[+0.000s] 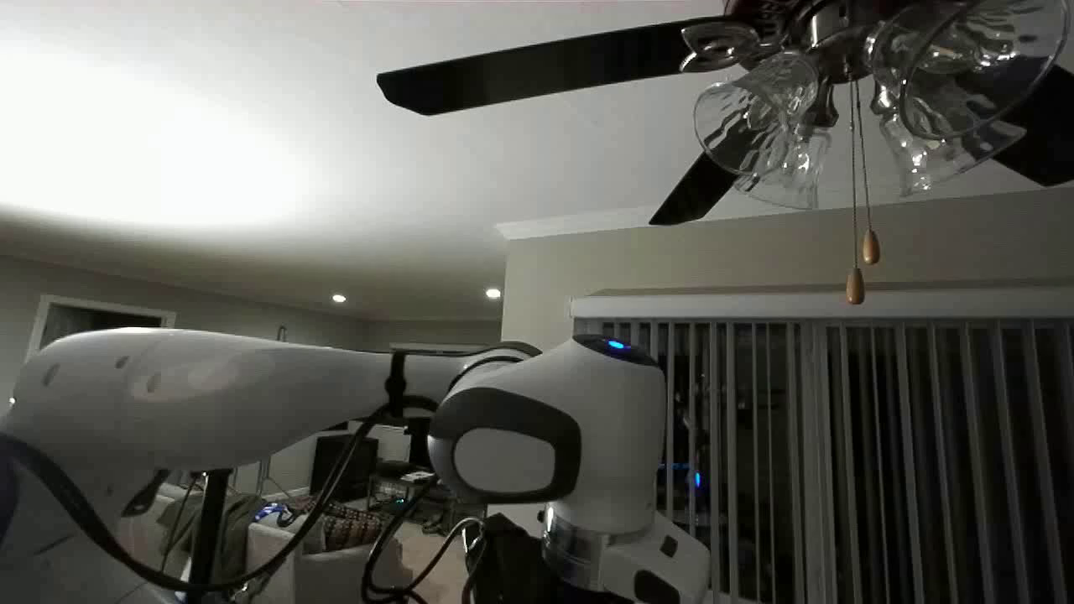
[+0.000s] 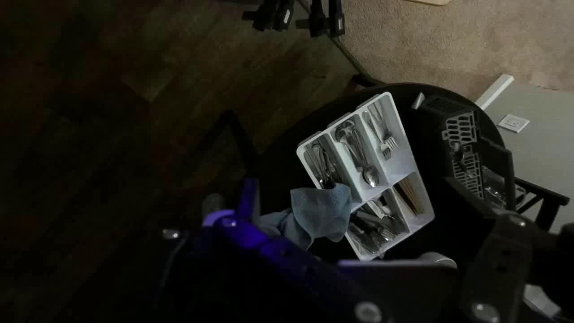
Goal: Turn on the lights on the fan
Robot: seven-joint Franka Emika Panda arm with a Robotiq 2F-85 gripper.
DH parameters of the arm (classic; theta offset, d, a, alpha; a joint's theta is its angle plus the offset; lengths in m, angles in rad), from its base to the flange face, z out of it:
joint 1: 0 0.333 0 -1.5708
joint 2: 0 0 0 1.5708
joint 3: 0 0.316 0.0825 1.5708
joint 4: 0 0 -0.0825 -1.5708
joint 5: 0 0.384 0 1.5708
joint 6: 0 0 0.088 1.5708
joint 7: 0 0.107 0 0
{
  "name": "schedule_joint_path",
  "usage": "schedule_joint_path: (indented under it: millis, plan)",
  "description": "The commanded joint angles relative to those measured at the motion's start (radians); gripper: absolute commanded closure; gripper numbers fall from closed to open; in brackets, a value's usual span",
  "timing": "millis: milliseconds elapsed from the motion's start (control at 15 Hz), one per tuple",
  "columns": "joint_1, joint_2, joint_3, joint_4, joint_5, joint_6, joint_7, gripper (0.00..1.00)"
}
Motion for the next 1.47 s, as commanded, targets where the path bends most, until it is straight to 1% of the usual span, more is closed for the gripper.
schedule_joint_path:
  millis: [0,1133,1267,1333,1400]
  plan:
    - [-0.022,0.007,0.014,0.002,0.012,-0.003,-0.014,0.00]
    - [-0.022,0.006,0.014,0.002,0.011,-0.002,-0.014,0.00]
    - [-0.027,-0.010,0.035,0.018,-0.003,0.022,-0.007,0.00]
    - [-0.025,-0.043,0.060,0.035,-0.004,0.056,-0.003,0.00]
    - [-0.017,-0.062,0.077,0.066,0.014,0.063,0.009,0.00]
